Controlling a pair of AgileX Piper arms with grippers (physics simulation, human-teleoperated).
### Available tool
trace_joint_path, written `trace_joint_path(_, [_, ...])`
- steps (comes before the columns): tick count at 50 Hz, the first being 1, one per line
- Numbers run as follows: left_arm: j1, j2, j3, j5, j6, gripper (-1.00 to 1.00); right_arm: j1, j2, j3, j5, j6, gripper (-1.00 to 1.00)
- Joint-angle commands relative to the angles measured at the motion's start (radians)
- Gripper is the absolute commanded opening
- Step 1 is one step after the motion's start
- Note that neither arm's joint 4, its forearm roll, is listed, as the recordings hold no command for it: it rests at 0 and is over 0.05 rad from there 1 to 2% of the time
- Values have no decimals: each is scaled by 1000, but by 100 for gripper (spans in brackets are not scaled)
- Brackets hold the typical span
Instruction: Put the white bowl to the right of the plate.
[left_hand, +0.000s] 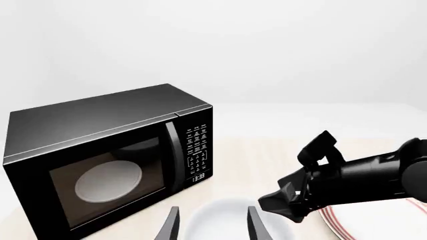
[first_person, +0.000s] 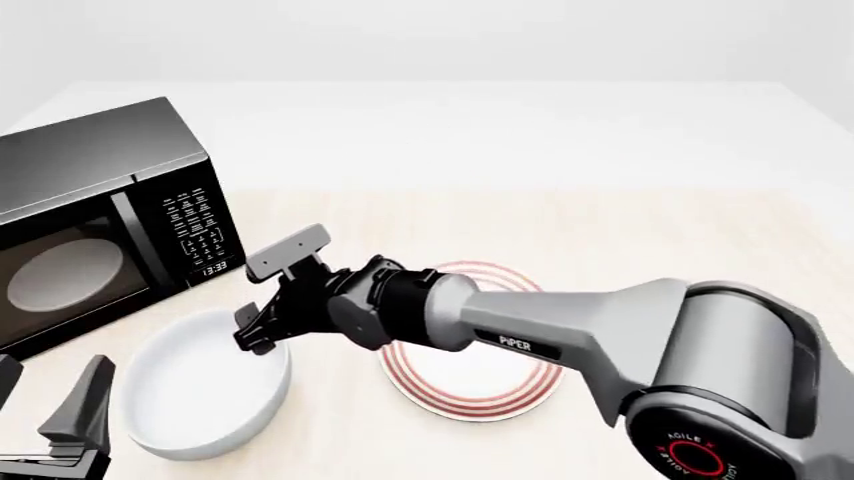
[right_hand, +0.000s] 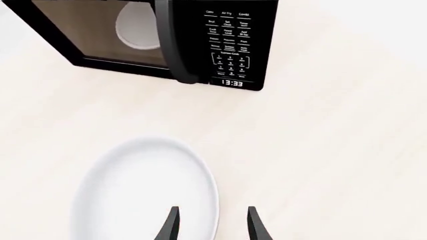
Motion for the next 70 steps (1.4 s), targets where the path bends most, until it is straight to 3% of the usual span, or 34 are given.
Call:
trace_joint_path(1, [0,0,0,0,0,100,5,43,5,-31,32,100])
trace_joint_path(20, [0,0,0,0,0,100,26,115,-31,-38,81,100])
trace_joint_path(52, [0,0,0,0,0,100,38,150,-25,-61,107,100])
trace_joint_path(53, [0,0,0,0,0,100,31,148,-23,-62,103,-100])
trace_joint_path(68, [0,0,0,0,0,100,8,79,14,-60,84,-100])
trace_joint_path(70, [0,0,0,0,0,100,-7,9,32,-41,46,-100])
